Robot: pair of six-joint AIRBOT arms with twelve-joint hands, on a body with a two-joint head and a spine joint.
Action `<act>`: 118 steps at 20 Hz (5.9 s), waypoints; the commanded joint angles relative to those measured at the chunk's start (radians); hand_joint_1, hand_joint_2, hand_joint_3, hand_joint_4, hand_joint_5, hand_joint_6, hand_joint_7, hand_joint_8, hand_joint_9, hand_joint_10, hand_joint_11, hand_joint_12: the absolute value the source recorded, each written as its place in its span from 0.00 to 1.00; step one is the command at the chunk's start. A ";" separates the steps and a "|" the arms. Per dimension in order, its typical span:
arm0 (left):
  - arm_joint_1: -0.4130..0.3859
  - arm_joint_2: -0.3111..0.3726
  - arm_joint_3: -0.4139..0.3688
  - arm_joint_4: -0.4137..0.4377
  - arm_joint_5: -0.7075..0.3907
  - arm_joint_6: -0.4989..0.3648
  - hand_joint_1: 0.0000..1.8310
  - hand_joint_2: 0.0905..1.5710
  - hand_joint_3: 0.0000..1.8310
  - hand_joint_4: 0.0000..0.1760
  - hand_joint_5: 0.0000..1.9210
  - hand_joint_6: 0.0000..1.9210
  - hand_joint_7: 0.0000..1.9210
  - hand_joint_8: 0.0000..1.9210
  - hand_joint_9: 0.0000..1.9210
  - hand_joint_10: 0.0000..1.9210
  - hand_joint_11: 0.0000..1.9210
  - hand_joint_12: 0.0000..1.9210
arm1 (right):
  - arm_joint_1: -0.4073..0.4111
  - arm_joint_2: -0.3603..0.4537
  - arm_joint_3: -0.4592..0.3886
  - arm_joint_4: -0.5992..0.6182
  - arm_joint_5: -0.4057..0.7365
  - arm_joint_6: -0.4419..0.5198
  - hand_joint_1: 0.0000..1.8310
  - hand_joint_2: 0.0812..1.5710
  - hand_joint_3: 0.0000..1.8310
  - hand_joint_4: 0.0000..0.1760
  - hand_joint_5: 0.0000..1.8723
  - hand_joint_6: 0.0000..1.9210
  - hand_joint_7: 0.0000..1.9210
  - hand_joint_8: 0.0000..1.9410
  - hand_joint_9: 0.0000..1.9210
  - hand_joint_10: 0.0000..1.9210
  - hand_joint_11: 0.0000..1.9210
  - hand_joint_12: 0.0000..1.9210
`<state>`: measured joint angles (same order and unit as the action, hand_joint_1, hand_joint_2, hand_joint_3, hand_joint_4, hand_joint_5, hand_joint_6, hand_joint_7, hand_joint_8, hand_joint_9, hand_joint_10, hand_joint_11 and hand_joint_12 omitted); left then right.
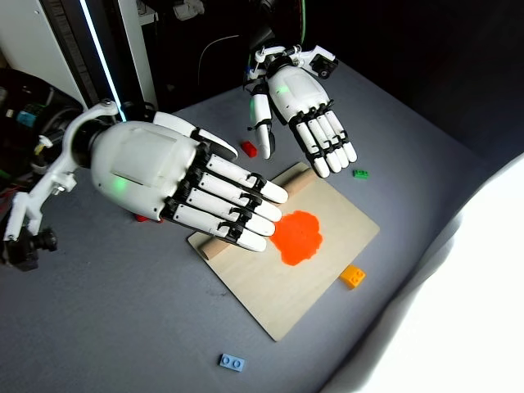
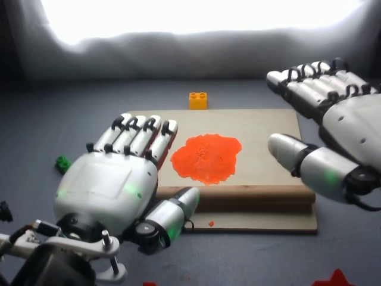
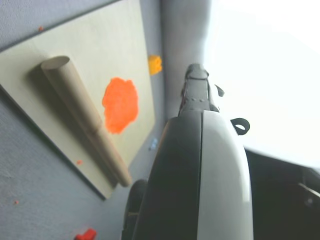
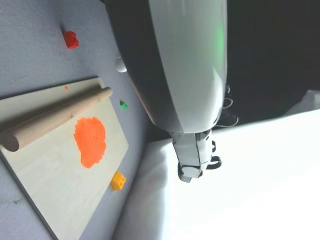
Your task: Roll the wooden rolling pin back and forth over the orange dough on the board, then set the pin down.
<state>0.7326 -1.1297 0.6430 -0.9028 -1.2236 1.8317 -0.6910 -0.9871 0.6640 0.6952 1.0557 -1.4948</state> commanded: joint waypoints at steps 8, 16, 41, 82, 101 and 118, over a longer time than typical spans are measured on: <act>0.082 -0.072 0.076 0.167 -0.131 -0.076 0.00 0.89 0.01 0.00 0.00 0.00 0.00 0.00 0.00 0.00 0.00 0.00 | -0.023 -0.155 0.031 0.057 0.175 -0.172 0.00 0.90 0.00 0.00 0.05 0.00 0.05 0.00 0.03 0.00 0.00 0.04; 0.113 -0.132 0.148 0.203 -0.131 -0.102 0.00 0.88 0.01 0.00 0.00 0.00 0.00 0.00 0.00 0.00 0.00 0.00 | 0.011 -0.323 0.059 0.105 0.283 -0.265 0.00 0.90 0.00 0.00 0.08 0.00 0.07 0.00 0.06 0.00 0.00 0.10; 0.136 -0.250 0.297 0.203 -0.128 -0.147 0.00 0.88 0.01 0.00 0.00 0.00 0.00 0.00 0.00 0.00 0.00 0.00 | -0.100 -0.518 0.304 0.057 0.302 -0.252 0.00 0.90 0.00 0.00 0.06 0.00 0.07 0.00 0.04 0.00 0.00 0.10; 0.082 -0.289 0.427 0.199 -0.038 -0.218 0.00 0.90 0.01 0.00 0.00 0.00 0.00 0.00 0.00 0.00 0.00 0.00 | -0.079 -0.565 0.449 0.060 0.235 -0.203 0.00 0.91 0.00 0.00 0.06 0.00 0.06 0.00 0.05 0.00 0.01 0.02; 0.038 -0.313 0.502 0.181 0.013 -0.252 0.00 0.90 0.00 0.00 0.00 0.00 0.00 0.00 0.00 0.00 0.00 0.00 | -0.054 -0.567 0.517 0.065 0.180 -0.118 0.00 0.90 0.00 0.00 0.05 0.00 0.05 0.00 0.04 0.00 0.01 0.01; 0.009 -0.323 0.552 0.157 0.066 -0.278 0.00 0.90 0.00 0.00 0.00 0.00 0.00 0.00 0.00 0.00 0.00 0.00 | -0.029 -0.581 0.576 0.067 0.144 -0.089 0.00 0.89 0.00 0.00 0.05 0.00 0.05 0.00 0.04 0.00 0.02 0.02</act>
<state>0.7486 -1.4548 1.1908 -0.8021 -1.0702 1.5532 -0.7341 -1.5711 1.2381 0.8299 1.1057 -1.5883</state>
